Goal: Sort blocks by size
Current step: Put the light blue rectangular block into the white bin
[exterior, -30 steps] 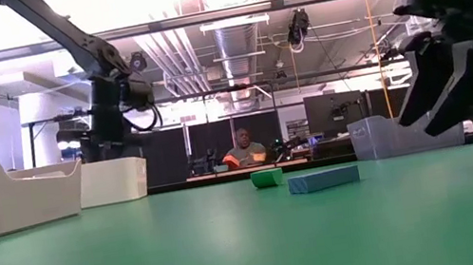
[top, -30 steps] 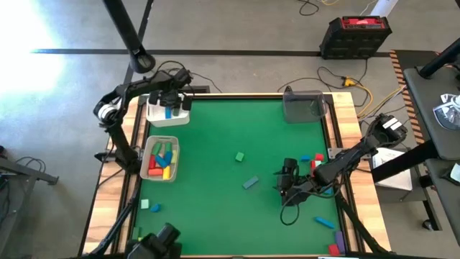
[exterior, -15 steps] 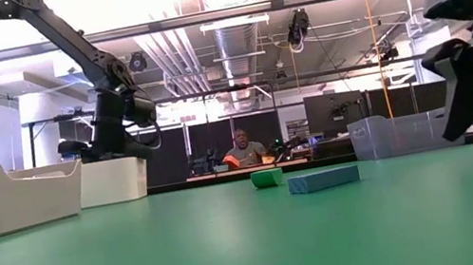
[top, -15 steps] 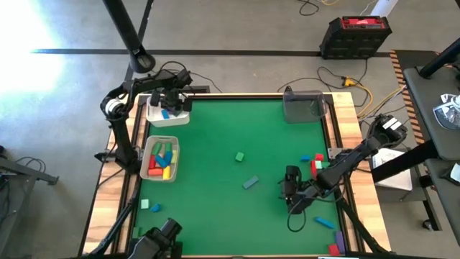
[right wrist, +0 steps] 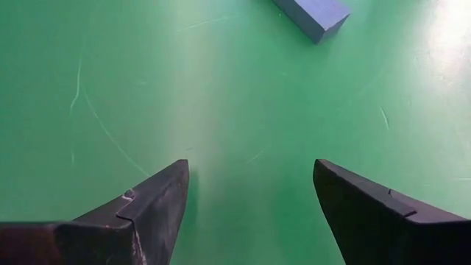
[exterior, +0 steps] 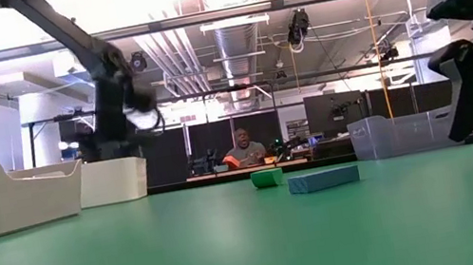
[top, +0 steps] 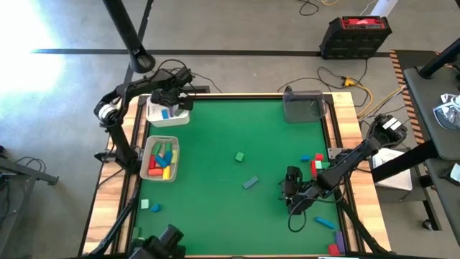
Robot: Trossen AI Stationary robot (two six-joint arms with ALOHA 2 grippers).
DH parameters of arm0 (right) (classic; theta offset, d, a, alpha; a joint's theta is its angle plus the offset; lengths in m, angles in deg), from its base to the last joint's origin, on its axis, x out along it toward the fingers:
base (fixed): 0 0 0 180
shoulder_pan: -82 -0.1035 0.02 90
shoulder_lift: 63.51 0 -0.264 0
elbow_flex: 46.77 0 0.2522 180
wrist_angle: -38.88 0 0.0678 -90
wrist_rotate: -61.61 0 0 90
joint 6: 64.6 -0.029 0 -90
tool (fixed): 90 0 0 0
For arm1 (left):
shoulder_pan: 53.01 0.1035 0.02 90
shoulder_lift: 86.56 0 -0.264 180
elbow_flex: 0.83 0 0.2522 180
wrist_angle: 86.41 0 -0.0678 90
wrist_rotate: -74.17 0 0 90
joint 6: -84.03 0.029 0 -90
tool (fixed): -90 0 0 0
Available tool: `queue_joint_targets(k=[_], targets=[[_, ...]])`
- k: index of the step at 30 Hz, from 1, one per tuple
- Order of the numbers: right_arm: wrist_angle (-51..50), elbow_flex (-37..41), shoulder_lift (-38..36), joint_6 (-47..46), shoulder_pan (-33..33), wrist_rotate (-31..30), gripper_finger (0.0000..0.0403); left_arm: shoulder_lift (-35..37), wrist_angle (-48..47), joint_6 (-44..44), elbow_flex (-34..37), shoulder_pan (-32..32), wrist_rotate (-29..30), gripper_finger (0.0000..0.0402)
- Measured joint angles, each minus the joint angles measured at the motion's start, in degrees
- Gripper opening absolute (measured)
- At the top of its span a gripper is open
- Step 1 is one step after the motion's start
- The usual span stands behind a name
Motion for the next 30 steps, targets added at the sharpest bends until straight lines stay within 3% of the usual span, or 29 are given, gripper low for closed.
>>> queue_joint_targets(k=[4,8,12,16,23,26,30], targets=[[0.0,0.0,0.0,-0.3,-0.1,0.0,0.0278,6.5,0.0,2.3,0.0,-4.5,0.0,0.0213],[0.0,0.0,0.0,-1.6,-0.1,0.0,0.0267,14.4,2.3,1.6,0.9,-13.2,0.4,0.0212],[0.0,0.0,0.0,-3.2,-0.1,0.0,0.0256,21.1,13.6,1.1,5.7,-27.3,1.0,0.021],[0.0,0.0,0.0,-3.3,-0.1,-0.5,0.0249,24.0,27.1,1.7,13.4,-44.3,6.3,0.021],[0.1,0.0,0.0,-3.2,-0.1,-7.9,0.0265,19.2,58.5,-2.3,26.2,-68.6,22.4,0.021],[0.6,0.0,0.0,-3.2,0.1,-10.2,0.0278,13.9,66.7,-3.2,27.1,-74.0,27.8,0.021],[1.7,0.0,0.0,-3.1,0.8,-10.6,0.0298,5.5,70.0,-3.3,23.6,-77.3,29.1,0.021]])
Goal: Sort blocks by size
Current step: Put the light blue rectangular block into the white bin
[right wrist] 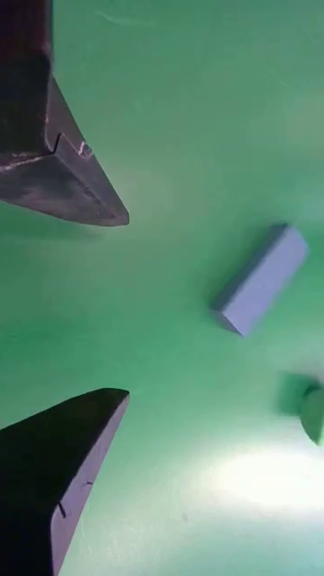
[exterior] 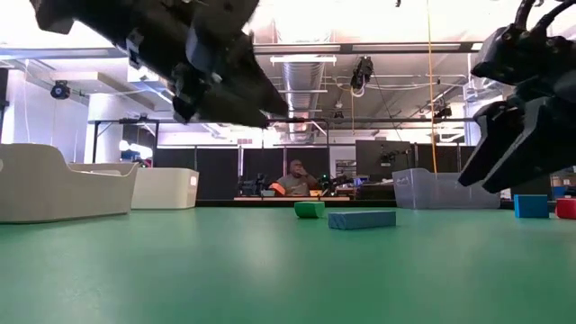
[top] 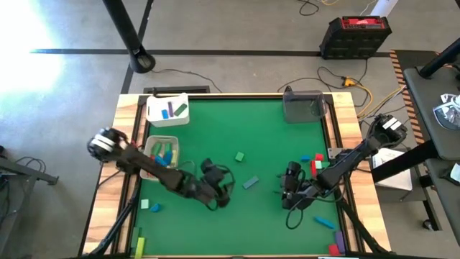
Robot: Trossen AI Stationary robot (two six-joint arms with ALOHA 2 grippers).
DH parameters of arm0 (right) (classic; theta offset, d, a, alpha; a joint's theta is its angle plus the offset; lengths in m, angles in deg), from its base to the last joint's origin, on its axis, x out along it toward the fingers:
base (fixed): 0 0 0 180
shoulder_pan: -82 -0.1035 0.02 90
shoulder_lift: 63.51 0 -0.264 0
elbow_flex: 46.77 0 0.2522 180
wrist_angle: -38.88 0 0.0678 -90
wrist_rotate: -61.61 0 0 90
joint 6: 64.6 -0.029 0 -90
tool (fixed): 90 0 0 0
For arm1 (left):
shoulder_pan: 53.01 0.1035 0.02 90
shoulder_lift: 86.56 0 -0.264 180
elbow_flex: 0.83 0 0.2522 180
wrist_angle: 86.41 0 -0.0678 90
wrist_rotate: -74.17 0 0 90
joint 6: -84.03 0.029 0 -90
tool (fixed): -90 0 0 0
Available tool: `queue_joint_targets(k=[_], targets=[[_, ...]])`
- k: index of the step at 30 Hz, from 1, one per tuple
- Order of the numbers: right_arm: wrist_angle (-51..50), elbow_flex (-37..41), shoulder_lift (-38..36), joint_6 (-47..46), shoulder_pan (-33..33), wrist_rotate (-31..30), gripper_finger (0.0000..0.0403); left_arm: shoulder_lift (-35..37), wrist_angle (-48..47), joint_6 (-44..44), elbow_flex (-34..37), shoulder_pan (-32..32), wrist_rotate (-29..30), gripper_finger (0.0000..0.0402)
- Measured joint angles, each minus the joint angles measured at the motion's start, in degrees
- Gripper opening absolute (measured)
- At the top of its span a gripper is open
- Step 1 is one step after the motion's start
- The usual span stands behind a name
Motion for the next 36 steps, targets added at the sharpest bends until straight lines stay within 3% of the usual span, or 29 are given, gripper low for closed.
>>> queue_joint_targets(k=[4,8,13,23,28,36], targets=[[0.5,0.0,0.0,-0.5,0.5,-0.7,0.0318,-8.1,-0.7,-1.0,-7.2,-0.3,-0.2,0.0218],[0.5,0.0,0.0,-0.5,0.5,-0.5,0.0336,-15.5,-3.1,-0.9,-14.3,0.1,-4.4,0.0243],[0.6,-0.1,0.0,-0.5,0.5,-0.5,0.035,-22.9,-3.2,-0.9,-21.3,1.2,-3.6,0.0279],[0.5,-1.0,0.0,-0.5,0.5,1.6,0.0354,-27.7,-6.3,-1.1,-25.0,4.6,-0.5,0.029],[0.5,-1.0,0.0,0.4,0.5,1.6,0.0353,-28.4,-4.2,-1.2,-23.3,5.6,-5.4,0.0265],[0.4,-1.0,0.0,2.1,0.5,1.5,0.0347,-33.2,1.6,-0.9,-23.9,5.5,-4.2,0.0155]])
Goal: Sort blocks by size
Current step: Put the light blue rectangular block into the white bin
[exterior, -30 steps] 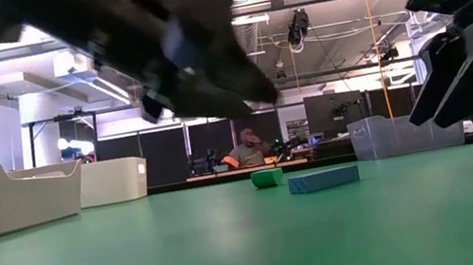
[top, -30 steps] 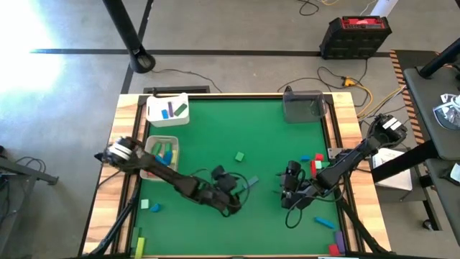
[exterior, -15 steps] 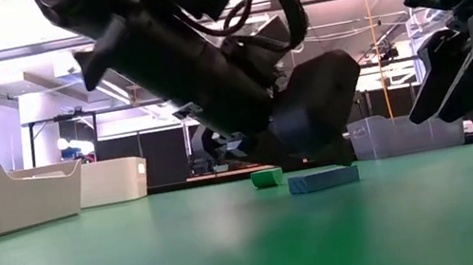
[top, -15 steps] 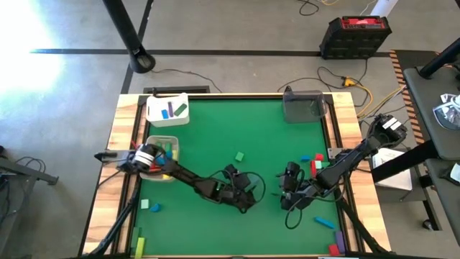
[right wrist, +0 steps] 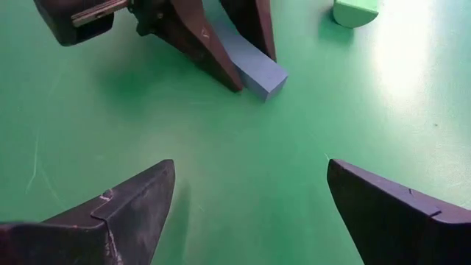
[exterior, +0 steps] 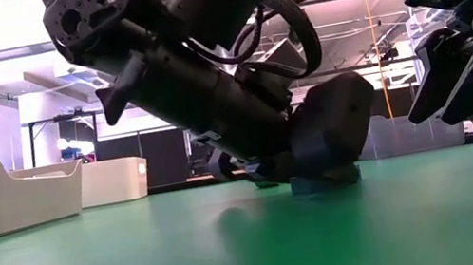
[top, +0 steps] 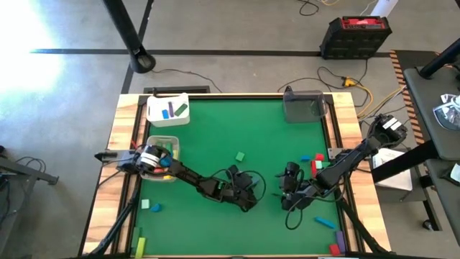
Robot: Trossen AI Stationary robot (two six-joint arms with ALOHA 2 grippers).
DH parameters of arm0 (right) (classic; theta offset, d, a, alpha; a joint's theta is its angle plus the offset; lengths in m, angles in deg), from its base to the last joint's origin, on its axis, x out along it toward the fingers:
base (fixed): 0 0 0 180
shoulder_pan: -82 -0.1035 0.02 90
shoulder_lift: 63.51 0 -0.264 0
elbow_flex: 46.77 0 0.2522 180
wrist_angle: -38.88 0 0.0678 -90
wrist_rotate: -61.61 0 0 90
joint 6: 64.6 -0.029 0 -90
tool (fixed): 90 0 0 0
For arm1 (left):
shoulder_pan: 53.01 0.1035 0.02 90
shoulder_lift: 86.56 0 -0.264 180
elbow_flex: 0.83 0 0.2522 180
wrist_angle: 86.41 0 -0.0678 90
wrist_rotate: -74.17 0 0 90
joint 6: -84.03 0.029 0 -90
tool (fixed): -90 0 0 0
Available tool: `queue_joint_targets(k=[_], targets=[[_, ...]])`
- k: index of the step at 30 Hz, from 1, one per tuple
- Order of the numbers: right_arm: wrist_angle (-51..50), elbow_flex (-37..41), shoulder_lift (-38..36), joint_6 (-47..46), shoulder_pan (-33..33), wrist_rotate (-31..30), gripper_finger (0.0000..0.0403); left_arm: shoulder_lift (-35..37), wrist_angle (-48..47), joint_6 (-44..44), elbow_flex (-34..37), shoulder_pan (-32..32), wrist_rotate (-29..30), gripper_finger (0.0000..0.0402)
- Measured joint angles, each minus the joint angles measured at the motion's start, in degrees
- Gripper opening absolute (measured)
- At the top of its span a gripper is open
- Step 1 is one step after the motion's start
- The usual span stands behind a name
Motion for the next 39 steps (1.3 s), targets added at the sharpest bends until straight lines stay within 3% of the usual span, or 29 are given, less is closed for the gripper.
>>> queue_joint_targets(k=[5,11,18,29,33,39], targets=[[-0.2,0.0,0.0,0.0,0.0,0.1,0.034,2.0,-3.4,1.0,0.0,0.1,-2.3,0.0083],[-0.2,0.0,0.0,0.9,0.0,0.1,0.0329,9.6,-12.5,10.3,0.6,1.2,-3.7,0.0083],[-0.2,0.0,0.0,0.9,0.0,0.2,0.0317,22.6,-31.3,9.9,0.9,5.3,4.3,0.0083],[-1.1,0.2,0.0,0.8,-0.2,2.0,0.0294,40.2,-64.4,-13.9,7.5,20.9,10.4,0.0083],[-1.3,0.7,0.0,0.8,-0.2,3.1,0.0286,46.1,-68.2,-20.2,12.9,27.7,10.5,0.0083],[-1.2,0.9,0.0,2.4,-0.1,2.7,0.0275,50.8,-66.0,-19.9,19.1,40.5,8.2,0.0083]])
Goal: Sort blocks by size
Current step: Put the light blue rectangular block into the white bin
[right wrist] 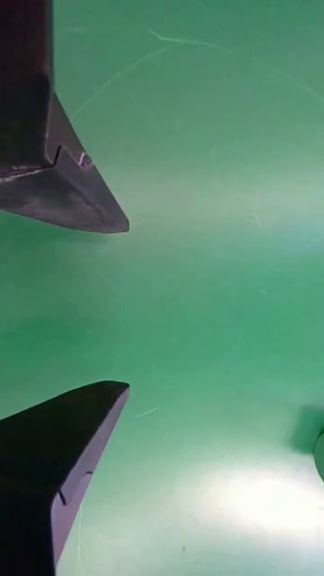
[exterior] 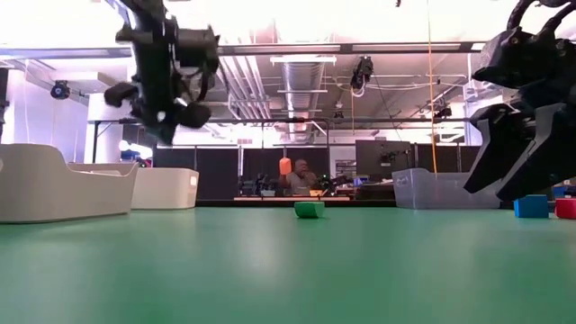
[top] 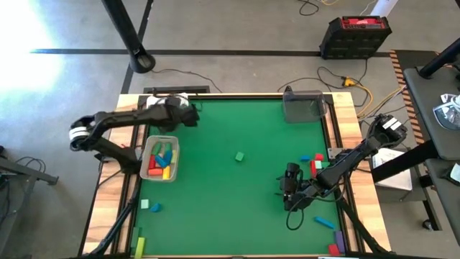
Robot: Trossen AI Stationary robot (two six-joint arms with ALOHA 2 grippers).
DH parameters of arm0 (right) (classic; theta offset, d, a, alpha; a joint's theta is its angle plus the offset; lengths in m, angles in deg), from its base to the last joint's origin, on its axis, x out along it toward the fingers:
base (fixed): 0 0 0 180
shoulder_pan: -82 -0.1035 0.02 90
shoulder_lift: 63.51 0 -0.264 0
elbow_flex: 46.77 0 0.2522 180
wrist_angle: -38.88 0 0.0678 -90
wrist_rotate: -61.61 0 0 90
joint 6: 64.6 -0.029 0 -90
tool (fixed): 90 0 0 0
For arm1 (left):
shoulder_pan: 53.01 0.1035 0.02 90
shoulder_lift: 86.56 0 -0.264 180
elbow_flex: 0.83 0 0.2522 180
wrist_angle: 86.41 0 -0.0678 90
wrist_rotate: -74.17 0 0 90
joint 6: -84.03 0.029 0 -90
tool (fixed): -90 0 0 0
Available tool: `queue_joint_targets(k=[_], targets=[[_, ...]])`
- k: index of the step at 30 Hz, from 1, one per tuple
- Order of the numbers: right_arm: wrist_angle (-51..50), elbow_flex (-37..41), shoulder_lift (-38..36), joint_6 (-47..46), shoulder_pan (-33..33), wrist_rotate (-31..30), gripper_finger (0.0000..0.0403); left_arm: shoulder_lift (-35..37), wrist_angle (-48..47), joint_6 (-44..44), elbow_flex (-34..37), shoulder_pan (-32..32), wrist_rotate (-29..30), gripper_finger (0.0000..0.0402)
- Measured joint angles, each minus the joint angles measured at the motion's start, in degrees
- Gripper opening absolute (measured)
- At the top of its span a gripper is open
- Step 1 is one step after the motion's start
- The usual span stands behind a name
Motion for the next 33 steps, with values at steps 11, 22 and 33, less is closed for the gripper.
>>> queue_joint_targets(k=[11,22,33], targets=[[0.2,0.0,0.0,-0.4,0.0,-0.2,0.0255,-5.8,8.1,11.9,-0.7,20.7,-12.6,0.0083],[-0.8,0.1,0.0,-1.1,0.0,-0.1,0.0242,-16.0,8.3,16.8,-7.6,27.9,-21.6,0.0083],[-1.3,0.2,0.1,-2.5,0.0,1.7,0.0255,-22.7,8.5,17.2,-11.1,32.9,-30.8,0.0083]])
